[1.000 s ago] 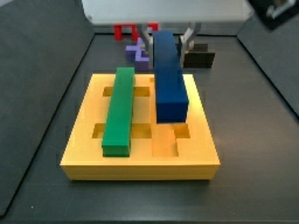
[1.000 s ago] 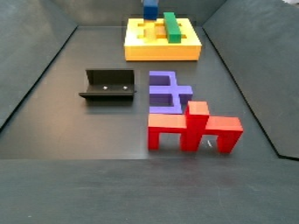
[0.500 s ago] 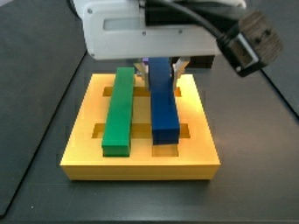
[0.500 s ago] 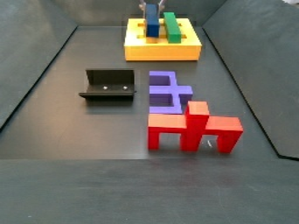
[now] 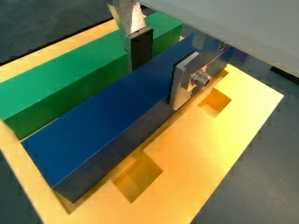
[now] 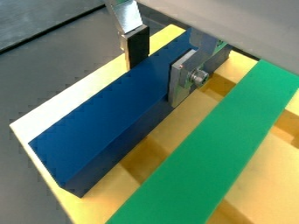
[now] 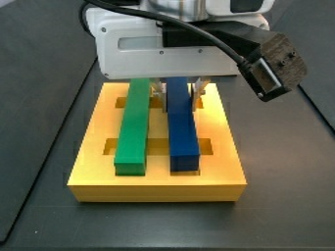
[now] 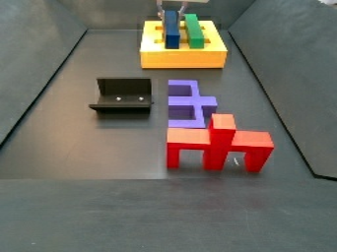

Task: Pick up the blue object. Move up. Move to above the board. Insert the blue object.
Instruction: Insert the blue object.

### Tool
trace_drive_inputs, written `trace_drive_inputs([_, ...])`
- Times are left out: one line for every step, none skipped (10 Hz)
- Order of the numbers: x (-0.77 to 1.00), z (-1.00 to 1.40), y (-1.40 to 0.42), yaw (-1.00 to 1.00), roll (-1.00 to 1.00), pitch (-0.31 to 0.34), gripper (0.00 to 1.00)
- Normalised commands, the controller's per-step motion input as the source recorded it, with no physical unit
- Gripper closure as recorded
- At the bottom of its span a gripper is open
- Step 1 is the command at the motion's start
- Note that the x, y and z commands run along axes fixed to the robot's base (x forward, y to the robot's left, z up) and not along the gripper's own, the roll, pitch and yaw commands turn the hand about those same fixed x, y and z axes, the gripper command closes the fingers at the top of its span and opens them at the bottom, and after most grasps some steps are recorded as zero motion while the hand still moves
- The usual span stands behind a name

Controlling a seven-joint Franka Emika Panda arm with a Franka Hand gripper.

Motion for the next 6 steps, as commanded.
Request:
trace_drive_inputs([0.24,-0.30,-0.16,-0.07,0.08,0.000,1.00])
trace_drive_inputs([0.23,-0.31,-0.05,-0.05,0.09,0.016,1.00])
trace_drive_inputs([0.25,-0.41,0.08,-0.02,0.11,0.037,1.00])
trace_drive_inputs([0.12,-0.37,0.08,-0.06,0.13,0.023,1.00])
trace_drive_inputs([0.05,-0.09,0.00,0.00,0.08,0.041,1.00])
trace_drive_inputs([0.00,0.00,0.00,0.00,0.00,0.000,1.00])
